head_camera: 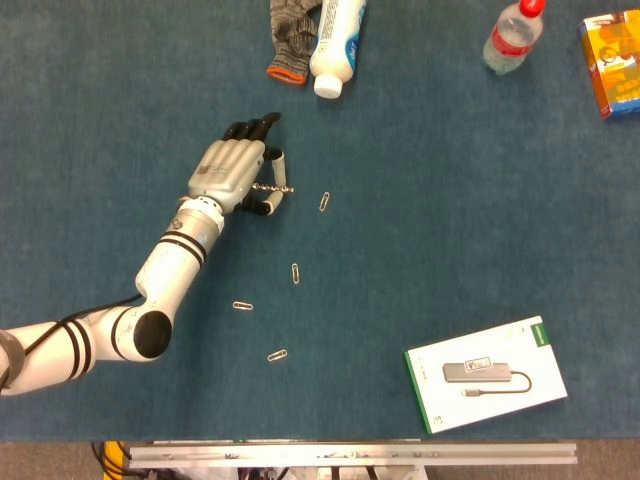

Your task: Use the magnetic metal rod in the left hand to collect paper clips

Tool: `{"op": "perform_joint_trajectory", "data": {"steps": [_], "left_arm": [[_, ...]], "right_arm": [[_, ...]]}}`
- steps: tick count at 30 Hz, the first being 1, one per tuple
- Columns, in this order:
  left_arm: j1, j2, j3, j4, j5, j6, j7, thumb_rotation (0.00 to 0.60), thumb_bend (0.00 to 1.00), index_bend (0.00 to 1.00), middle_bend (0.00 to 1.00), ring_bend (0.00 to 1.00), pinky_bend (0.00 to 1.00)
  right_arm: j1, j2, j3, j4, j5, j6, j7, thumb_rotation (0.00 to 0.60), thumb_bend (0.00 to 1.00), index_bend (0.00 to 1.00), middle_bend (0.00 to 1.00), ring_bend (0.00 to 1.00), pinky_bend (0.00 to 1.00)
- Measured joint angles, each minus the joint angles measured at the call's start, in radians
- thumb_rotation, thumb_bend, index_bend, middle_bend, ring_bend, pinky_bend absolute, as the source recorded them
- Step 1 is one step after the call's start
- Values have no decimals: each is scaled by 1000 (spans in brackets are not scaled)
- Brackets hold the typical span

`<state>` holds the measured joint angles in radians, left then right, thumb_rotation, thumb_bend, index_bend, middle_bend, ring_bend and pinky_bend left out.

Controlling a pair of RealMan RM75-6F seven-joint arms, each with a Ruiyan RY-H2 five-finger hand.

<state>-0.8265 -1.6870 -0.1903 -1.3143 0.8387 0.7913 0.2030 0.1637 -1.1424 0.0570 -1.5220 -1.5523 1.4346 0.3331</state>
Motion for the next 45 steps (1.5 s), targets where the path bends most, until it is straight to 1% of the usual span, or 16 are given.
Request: {"op": "perform_joint_trajectory", "data": {"steps": [13, 19, 23, 30, 36, 39, 45], "left_arm": [[0, 3, -2, 12, -24, -28, -8, 600, 383, 645, 0, 0, 0], [6, 9, -2, 3, -13, -15, -12, 600, 383, 645, 0, 0, 0], [14, 22, -3, -23, 1, 6, -12, 600, 383, 645, 0, 0, 0], [39, 65, 7, -119, 39, 66, 1, 600, 383, 643, 0, 0, 0], [76, 114, 25, -240, 93, 122, 0, 600, 383, 642, 0, 0, 0], [96, 144, 39, -297, 125, 130, -16, 600, 383, 642, 0, 0, 0], [129, 174, 81, -359, 213, 160, -23, 600, 383, 642, 0, 0, 0]], "right_arm": [[3, 1, 1, -5, -3, 0, 0, 600, 122, 377, 403, 289, 438], [4, -2, 1, -1, -5, -1, 5, 600, 122, 377, 403, 289, 438], [3, -2, 1, 2, -5, 2, 8, 600, 122, 377, 403, 289, 438], [2, -1, 4, 4, -4, 9, 13, 600, 122, 377, 403, 289, 438], [3, -2, 5, 3, -10, 13, 16, 600, 121, 377, 403, 289, 438], [3, -3, 4, 4, -10, 12, 17, 600, 122, 377, 403, 289, 438], [3, -4, 4, 4, -7, 11, 16, 600, 121, 377, 403, 289, 438]]}}
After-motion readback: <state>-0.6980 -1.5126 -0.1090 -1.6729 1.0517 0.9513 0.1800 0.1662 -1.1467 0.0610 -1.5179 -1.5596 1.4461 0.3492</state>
